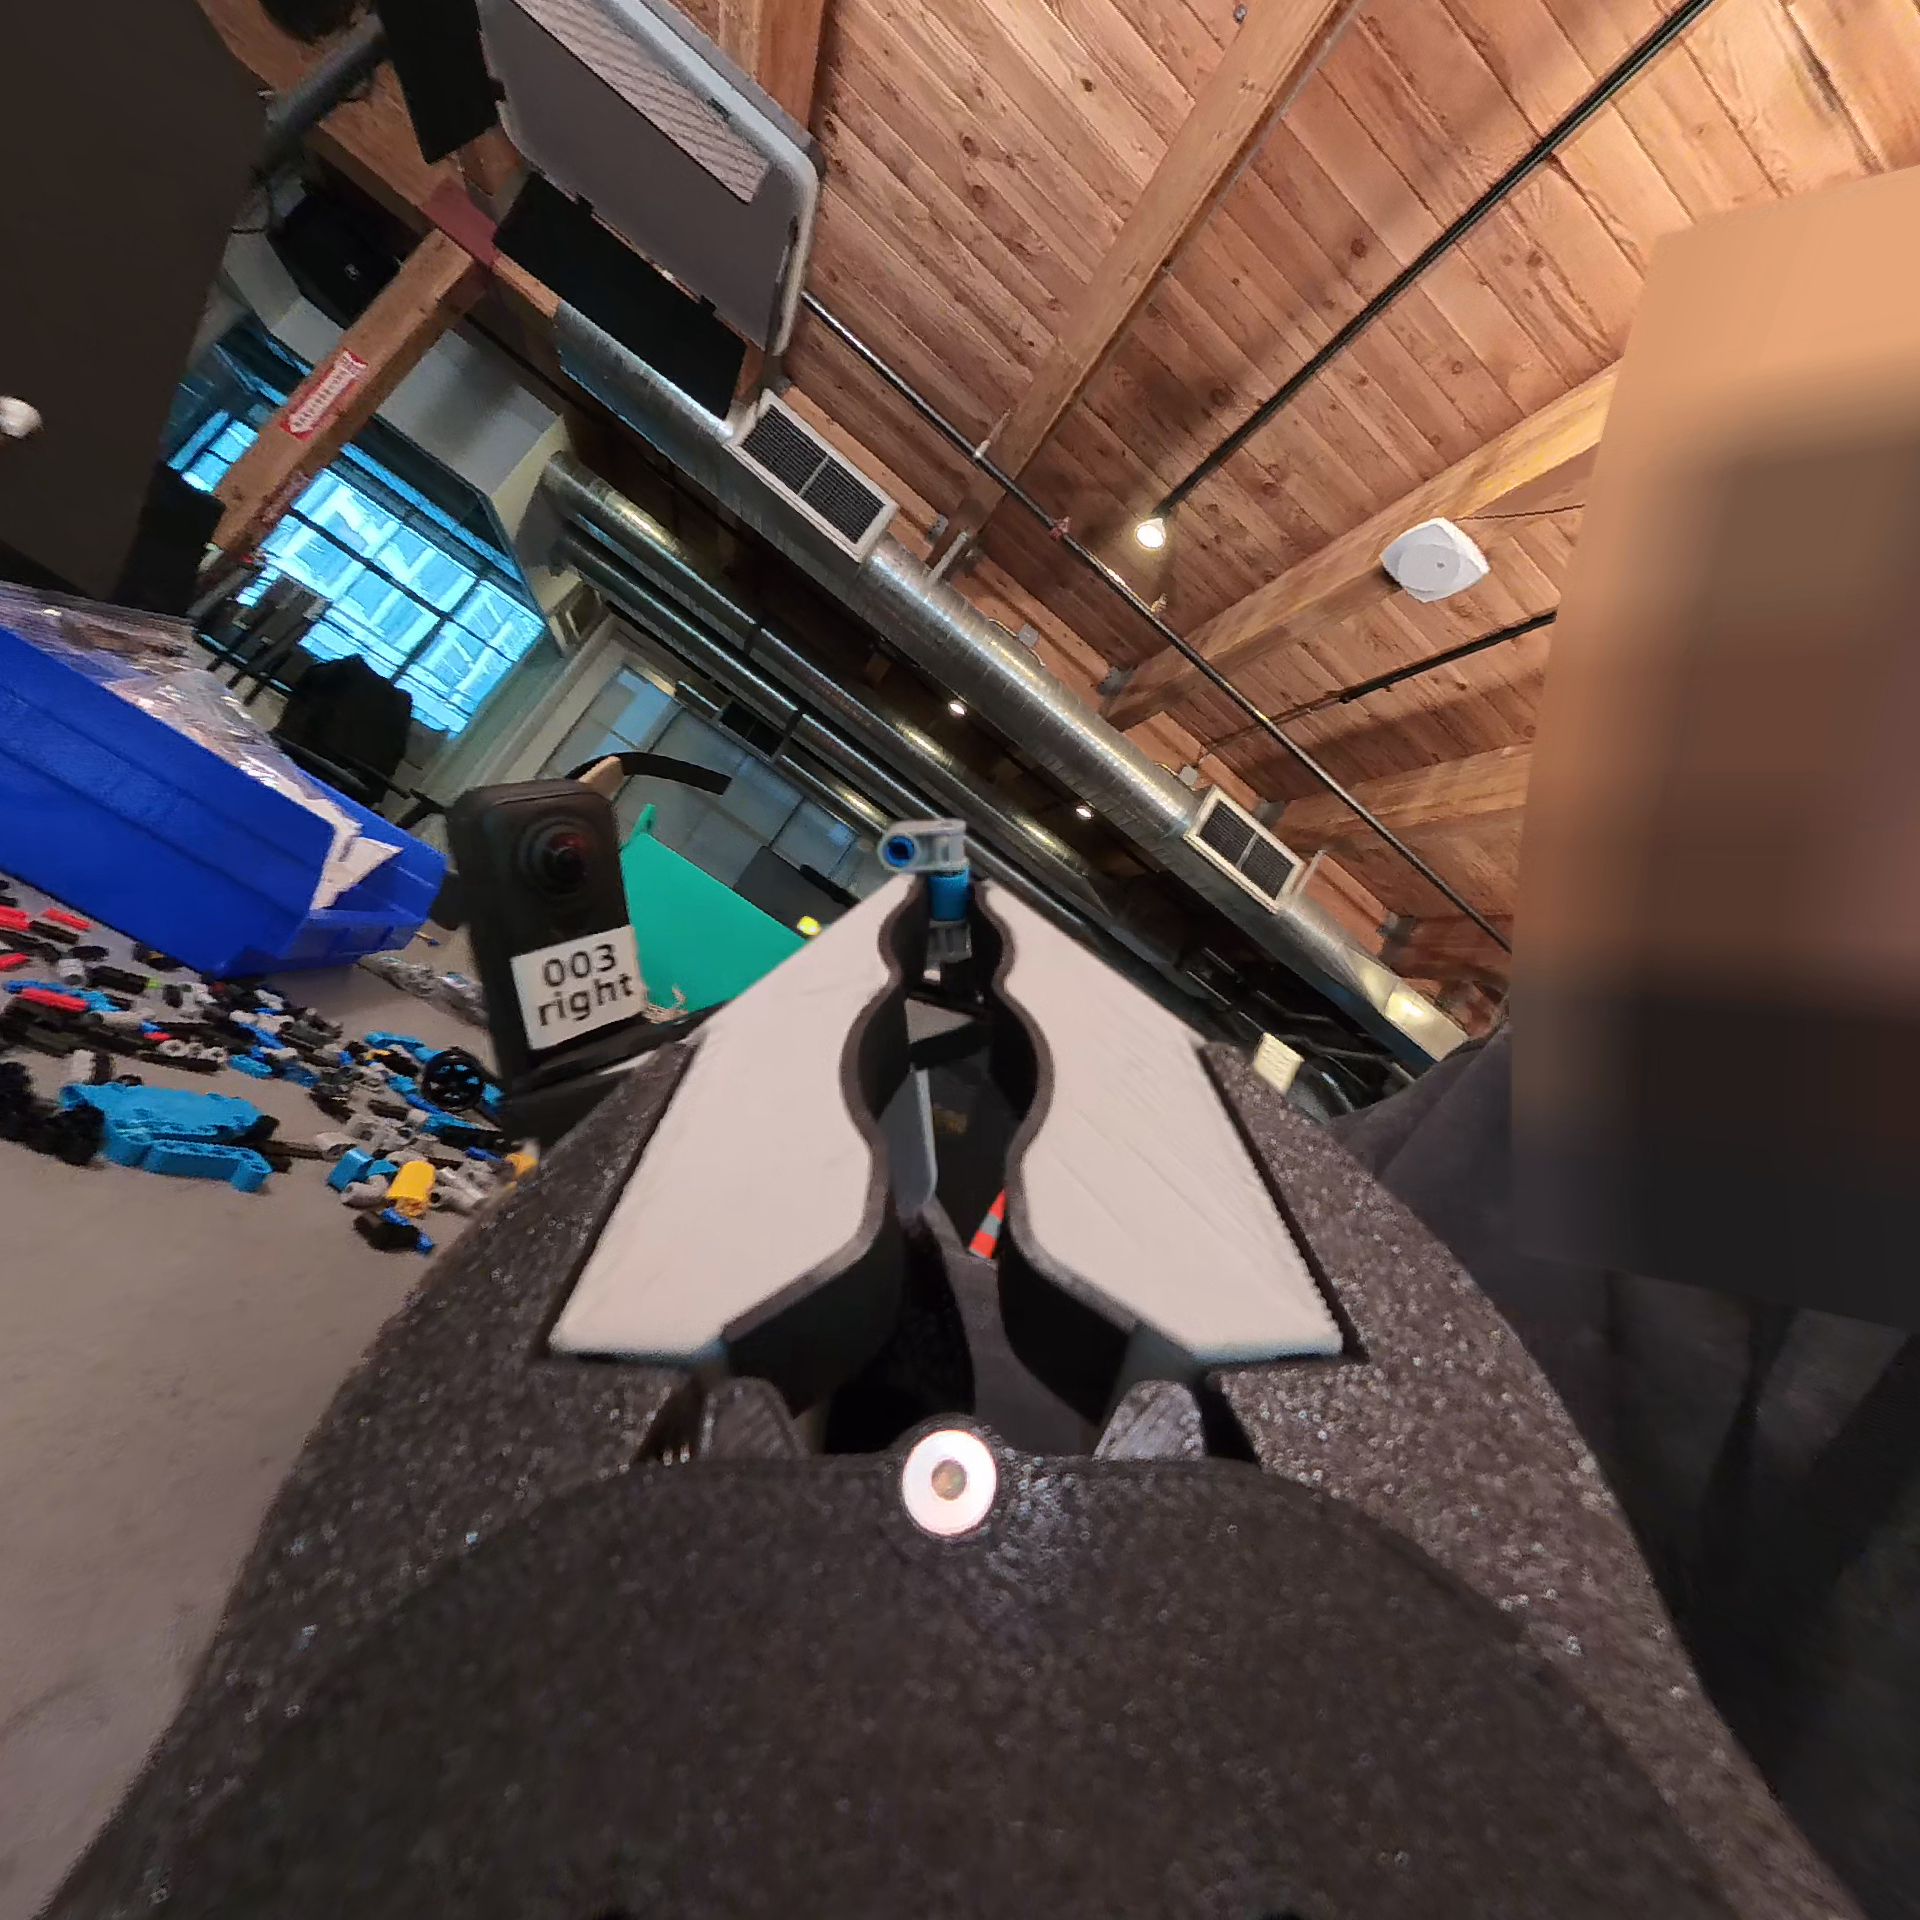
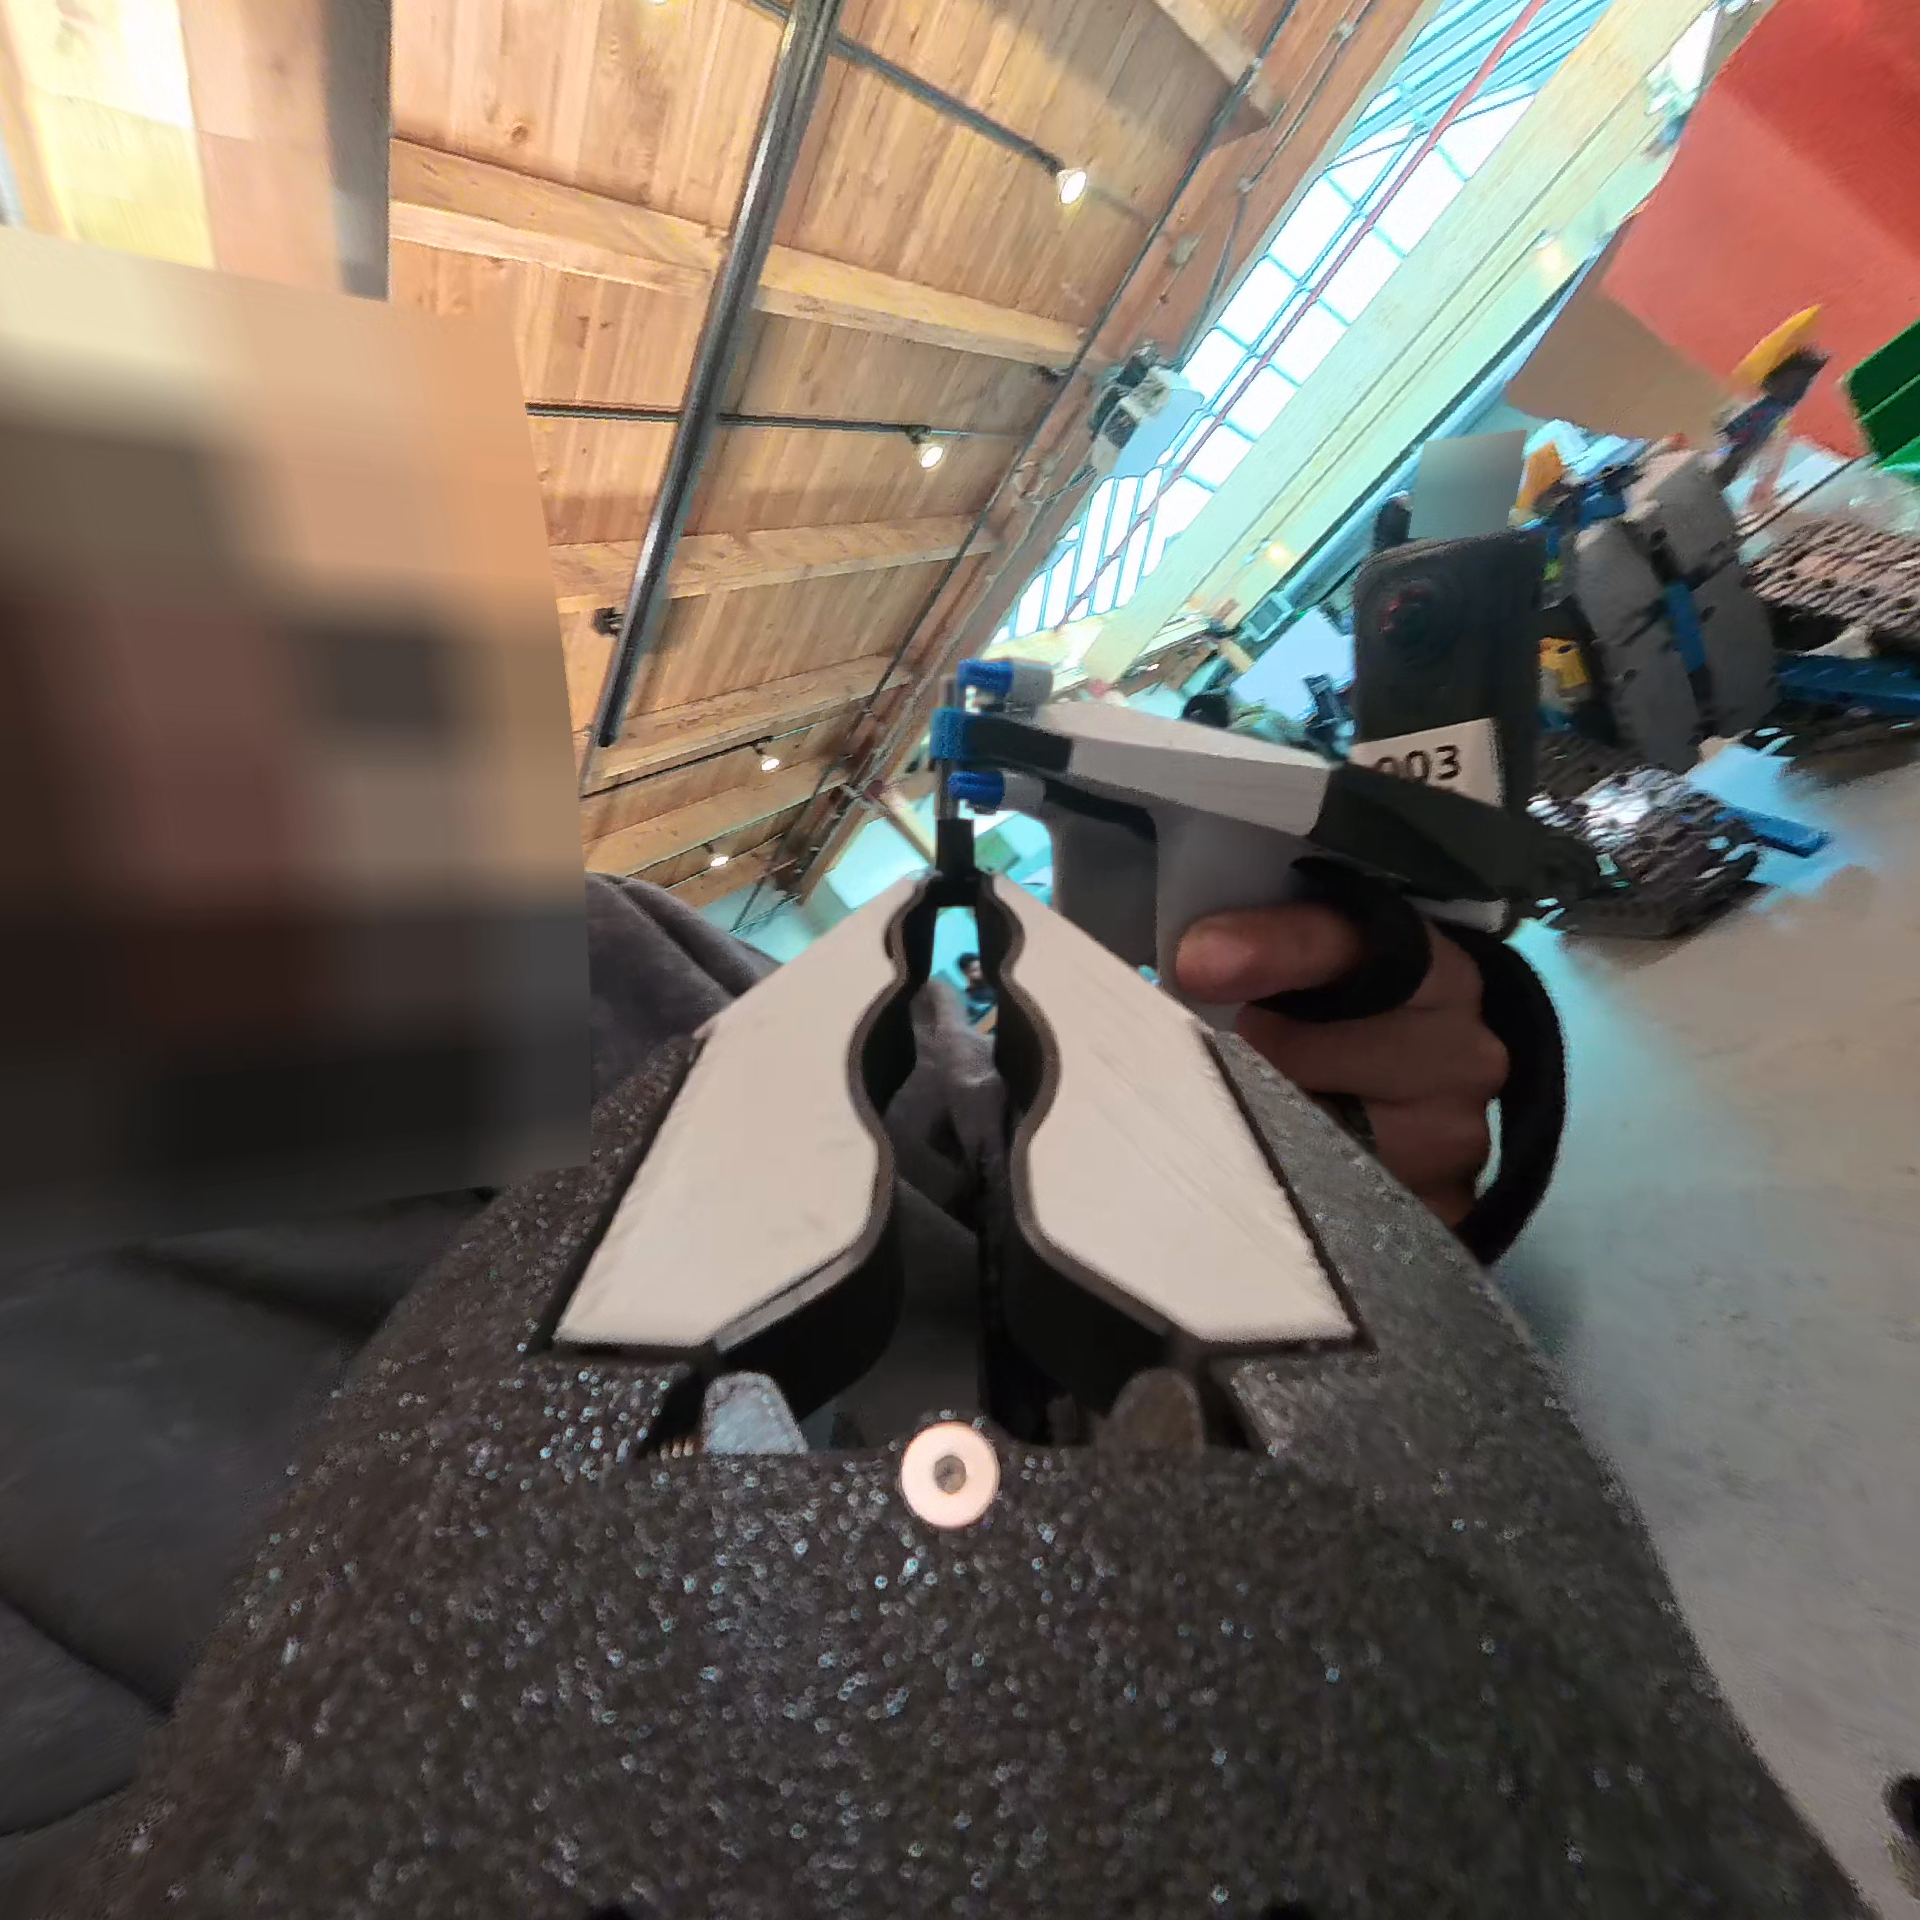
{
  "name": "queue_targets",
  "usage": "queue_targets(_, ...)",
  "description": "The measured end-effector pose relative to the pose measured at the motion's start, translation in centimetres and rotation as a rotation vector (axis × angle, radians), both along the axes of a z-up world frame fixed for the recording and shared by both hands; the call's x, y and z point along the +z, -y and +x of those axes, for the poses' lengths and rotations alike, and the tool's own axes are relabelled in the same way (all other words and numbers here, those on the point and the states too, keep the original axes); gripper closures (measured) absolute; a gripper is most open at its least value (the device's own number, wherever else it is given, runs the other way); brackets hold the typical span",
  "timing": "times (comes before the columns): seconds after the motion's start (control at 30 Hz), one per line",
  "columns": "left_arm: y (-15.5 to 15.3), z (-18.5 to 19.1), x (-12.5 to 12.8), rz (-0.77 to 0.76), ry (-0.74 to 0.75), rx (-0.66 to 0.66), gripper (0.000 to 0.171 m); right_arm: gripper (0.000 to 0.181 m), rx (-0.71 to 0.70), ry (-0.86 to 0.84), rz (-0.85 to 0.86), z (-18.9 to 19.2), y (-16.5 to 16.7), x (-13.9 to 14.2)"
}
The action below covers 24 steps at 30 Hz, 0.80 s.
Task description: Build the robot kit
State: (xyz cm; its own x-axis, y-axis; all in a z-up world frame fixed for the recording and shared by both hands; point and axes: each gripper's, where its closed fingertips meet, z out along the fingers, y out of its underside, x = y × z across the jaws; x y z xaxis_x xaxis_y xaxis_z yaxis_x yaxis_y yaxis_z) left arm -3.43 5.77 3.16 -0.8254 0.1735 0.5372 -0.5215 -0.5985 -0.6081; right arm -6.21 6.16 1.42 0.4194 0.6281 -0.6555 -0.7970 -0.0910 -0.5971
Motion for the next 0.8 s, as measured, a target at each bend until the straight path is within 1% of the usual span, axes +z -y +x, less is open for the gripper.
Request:
queue_targets(0.27, -0.8, 3.1, -2.3, 0.137, -0.086, 0.21, 0.166, 0.175, -0.3, 0.115, -0.174, 3.6, -1.1, -2.6)
queue_targets(0.37, -1.0, 3.8, -3.0, 0.195, -0.101, 0.247, 0.167, 0.175, -0.402, 0.193, -0.247, 4.6, -1.3, -3.6)
queue_targets(0.47, -1.1, 4.0, -3.5, 0.239, -0.101, 0.264, 0.166, 0.175, -0.446, 0.242, -0.286, 5.0, -1.5, -4.2)
queue_targets(0.57, -1.1, 4.2, -3.8, 0.298, -0.082, 0.293, 0.166, 0.175, -0.447, 0.229, -0.307, 5.2, -1.6, -4.5)
queue_targets(0.7, -1.4, 4.4, -4.5, 0.394, -0.054, 0.33, 0.166, 0.175, -0.49, 0.267, -0.365, 5.7, -1.8, -5.4)
queue_targets(0.77, -1.8, 4.8, -5.0, 0.472, -0.032, 0.381, 0.165, 0.175, -0.533, 0.285, -0.401, 6.4, -1.7, -5.9)
queue_targets(0.8, -2.0, 5.0, -5.5, 0.541, -0.014, 0.422, 0.165, 0.174, -0.575, 0.295, -0.42, 7.0, -1.4, -6.1)
